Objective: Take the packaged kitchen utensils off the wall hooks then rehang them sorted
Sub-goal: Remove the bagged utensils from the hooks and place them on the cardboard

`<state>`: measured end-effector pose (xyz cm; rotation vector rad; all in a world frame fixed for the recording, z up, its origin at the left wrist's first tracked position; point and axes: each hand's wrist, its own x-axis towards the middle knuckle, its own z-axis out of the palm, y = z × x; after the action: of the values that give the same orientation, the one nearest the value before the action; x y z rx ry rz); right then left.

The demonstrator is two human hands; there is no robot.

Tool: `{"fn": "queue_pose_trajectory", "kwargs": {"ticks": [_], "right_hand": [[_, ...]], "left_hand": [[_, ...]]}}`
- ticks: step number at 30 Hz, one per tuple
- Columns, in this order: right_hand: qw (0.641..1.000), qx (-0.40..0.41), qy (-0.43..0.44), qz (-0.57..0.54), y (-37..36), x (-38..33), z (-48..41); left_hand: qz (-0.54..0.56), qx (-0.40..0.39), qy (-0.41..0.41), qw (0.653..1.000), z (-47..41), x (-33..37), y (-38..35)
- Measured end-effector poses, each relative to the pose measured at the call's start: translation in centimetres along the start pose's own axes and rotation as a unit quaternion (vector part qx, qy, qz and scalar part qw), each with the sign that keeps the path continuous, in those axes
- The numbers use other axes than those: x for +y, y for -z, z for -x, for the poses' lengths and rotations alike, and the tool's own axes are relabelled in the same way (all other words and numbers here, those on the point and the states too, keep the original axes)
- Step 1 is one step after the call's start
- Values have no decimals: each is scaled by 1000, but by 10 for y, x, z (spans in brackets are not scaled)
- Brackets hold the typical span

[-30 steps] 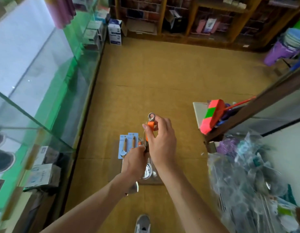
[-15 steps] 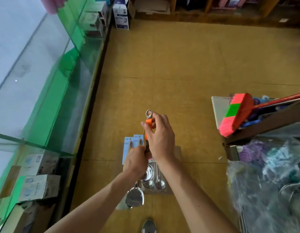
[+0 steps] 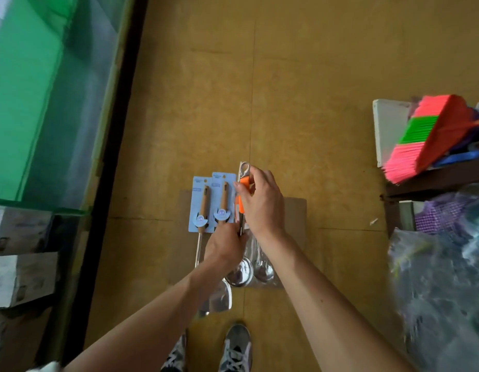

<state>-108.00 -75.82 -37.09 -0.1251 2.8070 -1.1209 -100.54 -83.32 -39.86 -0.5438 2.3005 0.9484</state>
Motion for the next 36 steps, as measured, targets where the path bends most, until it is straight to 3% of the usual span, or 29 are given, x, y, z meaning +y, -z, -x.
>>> {"fn": "queue_pose_trajectory", "kwargs": {"ticks": [16, 26, 36], "right_hand": [[986, -111, -107, 67, -116, 103, -18], [986, -104, -103, 75, -107, 82, -17], [992, -58, -98, 56, -51, 37, -20]], "left_hand": [[20, -50, 48, 997, -91, -71, -79], [9, -34, 39, 999, -83, -57, -53], [2, 31, 30, 999, -55, -15, 24]]}}
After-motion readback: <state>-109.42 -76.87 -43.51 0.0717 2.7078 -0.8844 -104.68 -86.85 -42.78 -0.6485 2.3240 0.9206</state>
